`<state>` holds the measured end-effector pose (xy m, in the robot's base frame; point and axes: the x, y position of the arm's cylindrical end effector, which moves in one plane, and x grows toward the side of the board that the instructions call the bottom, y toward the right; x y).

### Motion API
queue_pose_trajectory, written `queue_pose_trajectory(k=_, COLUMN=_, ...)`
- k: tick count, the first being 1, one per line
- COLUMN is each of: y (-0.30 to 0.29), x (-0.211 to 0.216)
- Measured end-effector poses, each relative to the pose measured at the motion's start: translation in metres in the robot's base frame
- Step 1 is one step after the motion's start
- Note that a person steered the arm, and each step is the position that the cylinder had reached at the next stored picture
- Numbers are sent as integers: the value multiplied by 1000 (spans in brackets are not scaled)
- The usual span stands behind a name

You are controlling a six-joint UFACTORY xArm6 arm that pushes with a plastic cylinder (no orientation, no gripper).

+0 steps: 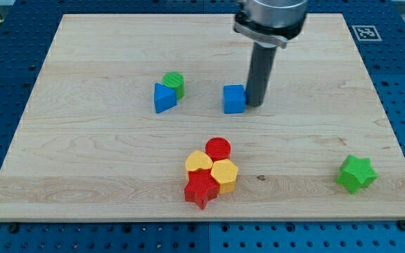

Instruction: Slide the blue cube closer to the green circle

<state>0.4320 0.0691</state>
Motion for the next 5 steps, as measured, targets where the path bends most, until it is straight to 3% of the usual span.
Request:
queue_pose_trajectory(k=2, y=0, x=-11)
queue_pose_trajectory(k=4, y=11, x=26)
queue_pose_trajectory(k=5, y=-16, x=18)
